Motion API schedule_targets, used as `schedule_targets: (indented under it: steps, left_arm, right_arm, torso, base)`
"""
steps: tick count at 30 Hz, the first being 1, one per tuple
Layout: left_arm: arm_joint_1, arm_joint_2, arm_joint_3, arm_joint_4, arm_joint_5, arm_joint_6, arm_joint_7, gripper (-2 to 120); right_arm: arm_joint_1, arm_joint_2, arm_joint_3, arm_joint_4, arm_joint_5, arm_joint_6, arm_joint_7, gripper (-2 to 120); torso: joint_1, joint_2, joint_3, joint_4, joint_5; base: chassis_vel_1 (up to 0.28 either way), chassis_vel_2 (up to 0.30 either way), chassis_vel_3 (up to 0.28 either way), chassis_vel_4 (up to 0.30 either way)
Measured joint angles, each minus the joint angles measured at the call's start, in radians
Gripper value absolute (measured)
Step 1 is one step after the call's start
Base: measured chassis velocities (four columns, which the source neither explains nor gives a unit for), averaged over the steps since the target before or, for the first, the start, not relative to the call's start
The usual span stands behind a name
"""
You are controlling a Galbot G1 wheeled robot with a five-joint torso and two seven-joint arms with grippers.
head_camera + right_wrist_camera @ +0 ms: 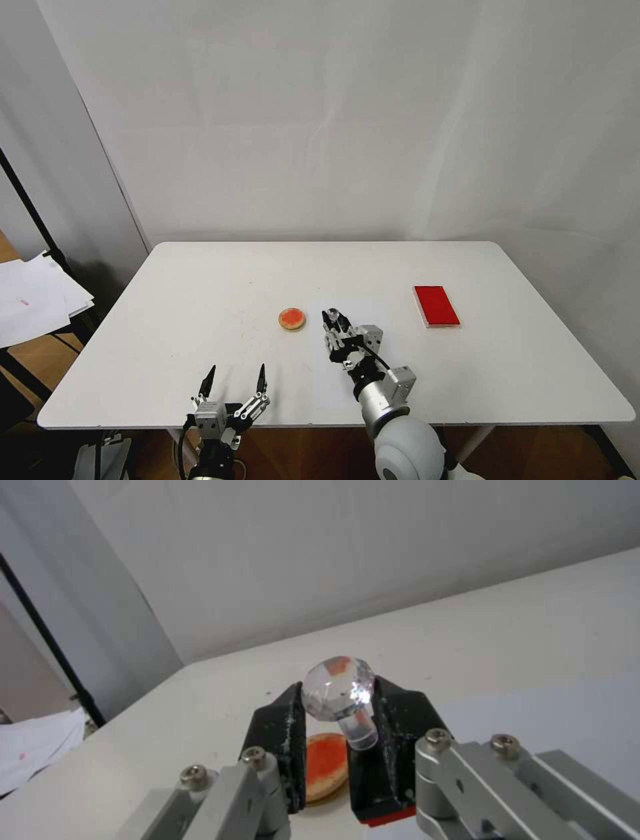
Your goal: Pick up the stamp from the ink pad and place it onto another ink pad.
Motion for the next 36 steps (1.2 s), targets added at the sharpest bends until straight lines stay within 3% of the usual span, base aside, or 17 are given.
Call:
schedule_targets:
  steps: [20, 36]
  left_arm:
    - [0.0, 0.0, 0.0, 0.0, 0.0, 0.0, 0.0, 102]
    - [0.0, 0.0, 0.0, 0.0, 0.0, 0.0, 0.0, 102]
  right_arm:
    - [0.228, 0.088, -0.128, -0.157, 0.089, -0.013, 0.014, 24]
    - [0.261, 0.137, -0.153, -0.258, 0.084, 0.013, 0.001, 24]
  torso:
    - [0.0, 0.0, 0.0, -0.0001, -0.0001]
    - [0.0, 0.0, 0.0, 0.0, 0.0]
  base:
    - [0.0, 0.0, 0.0, 0.0]
    - [0.0, 0.0, 0.0, 0.0]
